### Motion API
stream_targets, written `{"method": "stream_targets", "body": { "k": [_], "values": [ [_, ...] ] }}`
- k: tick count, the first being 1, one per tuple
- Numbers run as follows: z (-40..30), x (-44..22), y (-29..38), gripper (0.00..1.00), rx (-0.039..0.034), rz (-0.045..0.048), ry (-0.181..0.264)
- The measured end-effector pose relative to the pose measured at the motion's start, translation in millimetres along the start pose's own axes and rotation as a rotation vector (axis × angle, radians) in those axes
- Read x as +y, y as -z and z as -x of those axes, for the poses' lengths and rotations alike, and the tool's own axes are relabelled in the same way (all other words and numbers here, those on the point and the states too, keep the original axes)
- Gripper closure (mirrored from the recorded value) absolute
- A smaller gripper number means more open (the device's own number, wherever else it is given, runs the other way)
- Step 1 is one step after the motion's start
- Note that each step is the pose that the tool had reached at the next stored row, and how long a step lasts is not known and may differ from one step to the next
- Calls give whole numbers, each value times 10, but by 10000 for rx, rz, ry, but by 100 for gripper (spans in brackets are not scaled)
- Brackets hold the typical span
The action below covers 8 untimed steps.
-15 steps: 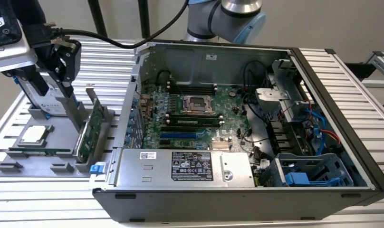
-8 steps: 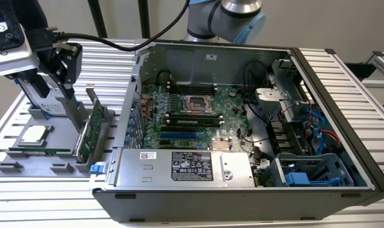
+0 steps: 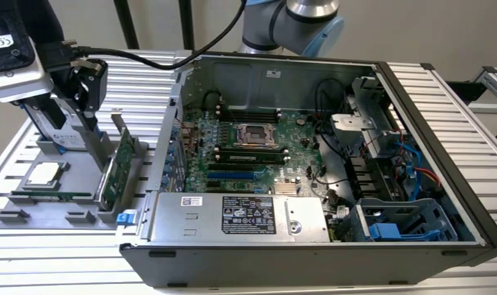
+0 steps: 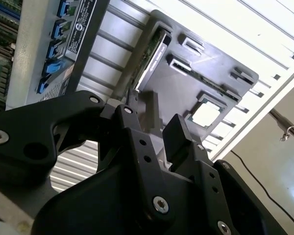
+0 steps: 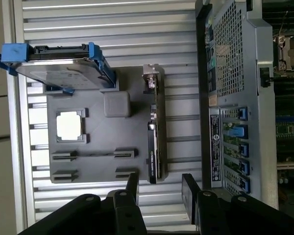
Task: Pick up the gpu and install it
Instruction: 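Pick up the gpu and move the gpu toward the slot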
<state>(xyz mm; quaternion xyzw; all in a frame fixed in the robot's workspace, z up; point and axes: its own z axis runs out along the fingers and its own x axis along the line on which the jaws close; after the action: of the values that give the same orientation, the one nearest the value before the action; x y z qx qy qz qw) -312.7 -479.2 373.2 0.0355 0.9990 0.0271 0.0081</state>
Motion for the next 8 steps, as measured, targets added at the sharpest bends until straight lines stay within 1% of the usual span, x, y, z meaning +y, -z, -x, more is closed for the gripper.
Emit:
{"method": "stream_targets", "body": {
  "k": [8],
  "values": [
    [-1, -2, -44, 0, 0, 0, 0]
  ]
}}
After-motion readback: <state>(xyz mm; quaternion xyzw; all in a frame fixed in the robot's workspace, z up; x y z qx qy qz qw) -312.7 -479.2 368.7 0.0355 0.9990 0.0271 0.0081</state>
